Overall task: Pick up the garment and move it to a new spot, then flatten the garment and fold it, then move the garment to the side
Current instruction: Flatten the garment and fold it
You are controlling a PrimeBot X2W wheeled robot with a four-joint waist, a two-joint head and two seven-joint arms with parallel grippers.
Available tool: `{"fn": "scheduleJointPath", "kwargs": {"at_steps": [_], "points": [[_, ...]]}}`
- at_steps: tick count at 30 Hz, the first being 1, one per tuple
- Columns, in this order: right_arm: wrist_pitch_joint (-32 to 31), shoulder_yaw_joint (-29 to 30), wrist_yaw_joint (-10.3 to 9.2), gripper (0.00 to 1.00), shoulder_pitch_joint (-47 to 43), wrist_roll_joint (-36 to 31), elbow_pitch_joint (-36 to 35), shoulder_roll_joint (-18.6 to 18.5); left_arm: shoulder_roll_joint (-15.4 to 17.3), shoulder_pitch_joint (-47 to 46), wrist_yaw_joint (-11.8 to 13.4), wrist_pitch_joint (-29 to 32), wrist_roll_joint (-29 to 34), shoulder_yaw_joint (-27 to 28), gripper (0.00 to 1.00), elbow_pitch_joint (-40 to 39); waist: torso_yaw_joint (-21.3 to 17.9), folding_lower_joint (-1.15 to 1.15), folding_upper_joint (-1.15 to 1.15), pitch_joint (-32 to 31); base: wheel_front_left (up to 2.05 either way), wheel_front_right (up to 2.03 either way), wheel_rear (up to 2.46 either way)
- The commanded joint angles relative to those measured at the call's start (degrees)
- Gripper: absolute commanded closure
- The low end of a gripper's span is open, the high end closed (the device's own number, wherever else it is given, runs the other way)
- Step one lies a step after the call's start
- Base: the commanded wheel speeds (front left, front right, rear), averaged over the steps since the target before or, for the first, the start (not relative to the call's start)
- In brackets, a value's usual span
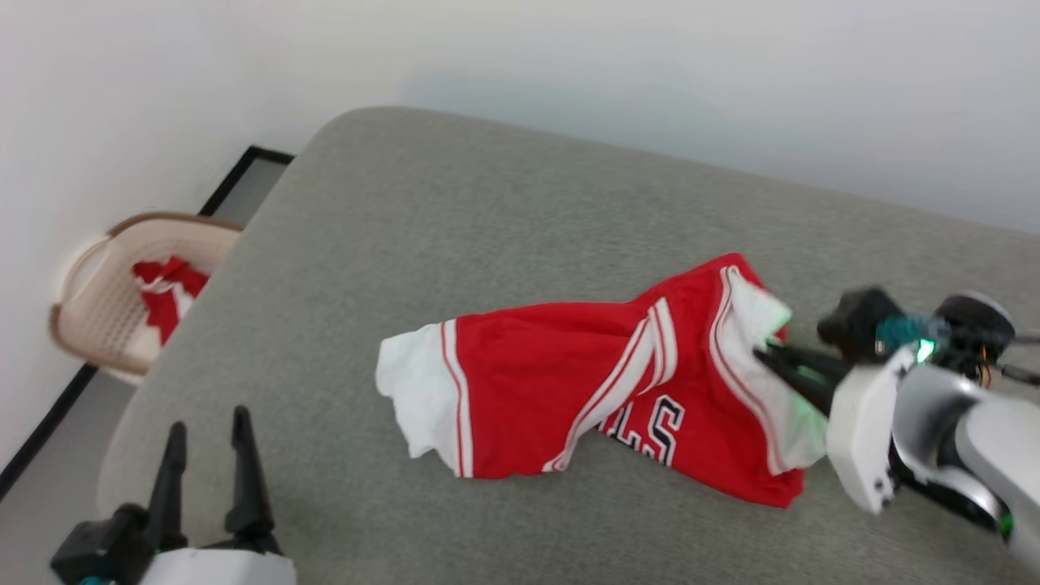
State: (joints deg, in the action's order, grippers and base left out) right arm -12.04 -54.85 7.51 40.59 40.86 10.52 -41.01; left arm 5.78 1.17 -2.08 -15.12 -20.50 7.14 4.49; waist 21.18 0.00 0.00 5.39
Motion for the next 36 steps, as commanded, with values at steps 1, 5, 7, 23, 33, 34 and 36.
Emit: {"fn": "scheduleJointPath", "kwargs": {"at_steps": [1,5,7,23,33,34,36], "points": [[0.4,-0.9,-0.04,1.0,-0.9,0.4,-1.4,-1.1,0.0,0.7,-0.4,0.0,0.4,0.6,0.0,-0.2,-2.2,0.0,0.0,-1.3,0.0,0.0,0.0],[1.4,-3.8,-0.04,1.0,-3.7,2.1,-7.7,-5.2,-0.1,1.7,-0.6,0.0,0.7,2.4,0.0,-0.4,-4.5,0.0,0.0,-2.2,0.0,0.0,0.0],[1.7,-5.2,-0.04,1.0,-5.0,2.6,-10.1,-7.3,-0.1,2.1,-0.8,0.0,0.9,3.3,0.0,-0.6,-5.7,0.0,0.0,-2.5,0.0,0.0,0.0],[6.7,-9.8,-0.04,0.55,-15.7,3.6,-6.4,-8.7,-0.5,3.1,-1.9,0.0,2.1,7.1,0.0,2.6,-11.3,0.0,0.0,-3.8,0.0,0.0,0.0],[7.0,-7.1,-0.04,0.0,-16.8,6.9,-2.6,-5.4,0.4,4.4,-2.5,0.0,2.9,8.1,0.0,3.0,-12.4,0.0,0.0,-5.3,0.0,0.0,0.0],[7.1,-6.6,-0.04,0.0,-16.9,7.1,-3.0,-5.6,0.5,4.6,-2.6,0.0,2.8,8.3,0.0,2.7,-12.6,0.0,0.0,-5.5,0.0,0.0,0.0],[7.5,-5.0,-0.04,0.0,-17.1,7.8,-3.5,-6.1,0.9,5.2,-2.6,0.0,2.8,8.5,0.0,2.4,-12.9,0.0,0.0,-5.8,0.0,0.0,0.0]]}}
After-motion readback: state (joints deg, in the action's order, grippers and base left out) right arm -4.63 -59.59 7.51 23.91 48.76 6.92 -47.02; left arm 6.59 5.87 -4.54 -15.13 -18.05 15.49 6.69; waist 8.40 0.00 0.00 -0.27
